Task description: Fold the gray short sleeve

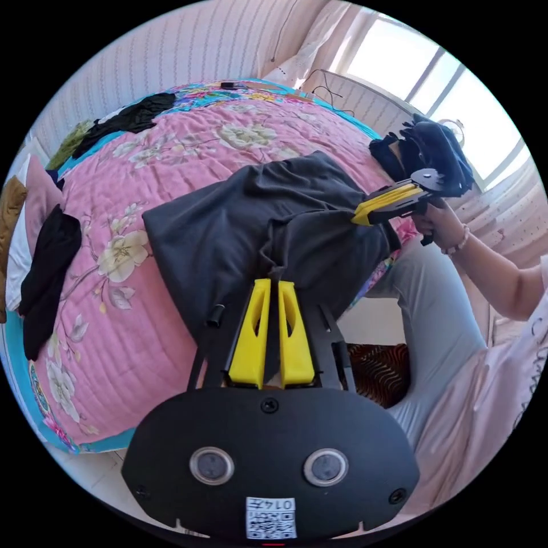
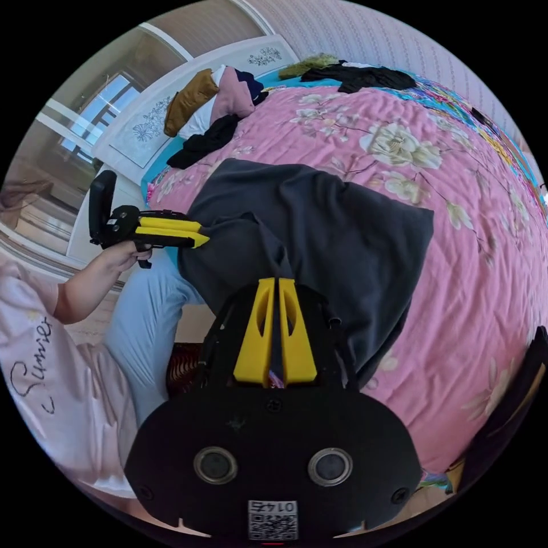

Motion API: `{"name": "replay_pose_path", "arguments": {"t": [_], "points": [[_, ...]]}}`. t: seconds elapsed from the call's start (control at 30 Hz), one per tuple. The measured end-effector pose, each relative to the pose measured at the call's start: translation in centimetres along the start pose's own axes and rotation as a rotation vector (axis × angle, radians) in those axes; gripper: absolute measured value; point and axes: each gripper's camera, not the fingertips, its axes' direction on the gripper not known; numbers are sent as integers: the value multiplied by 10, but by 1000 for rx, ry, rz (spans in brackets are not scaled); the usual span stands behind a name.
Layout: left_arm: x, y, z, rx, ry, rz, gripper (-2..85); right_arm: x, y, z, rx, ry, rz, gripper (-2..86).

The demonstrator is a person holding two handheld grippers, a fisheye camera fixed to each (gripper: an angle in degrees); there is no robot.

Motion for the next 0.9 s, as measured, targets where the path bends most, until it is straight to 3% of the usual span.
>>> {"name": "replay_pose_path", "arguments": {"t": [0.07,0.2,0.4,0.5,0.63,0.7,0.83,0.9], "points": [[15,22,-3,-35,108,36,18,-9,13,-5,-28,-60,-47,11],[28,52,8,-121,149,6,41,-25,39,9,-175,-125,-68,5],[41,63,-6,-126,-16,28,45,-46,25,15,-227,-67,-101,3],[33,50,-3,-113,-96,14,33,-56,-1,10,-158,26,-131,1],[58,17,17,25,-63,70,-5,-67,-47,12,-17,184,-103,-2],[78,1,45,-9,-20,101,-8,-76,-76,23,5,219,-112,-3],[109,-10,113,-72,-106,144,-9,-82,-142,72,-60,385,-98,-3],[109,0,125,14,-116,137,-10,-70,-161,112,-195,353,-84,-3]]}}
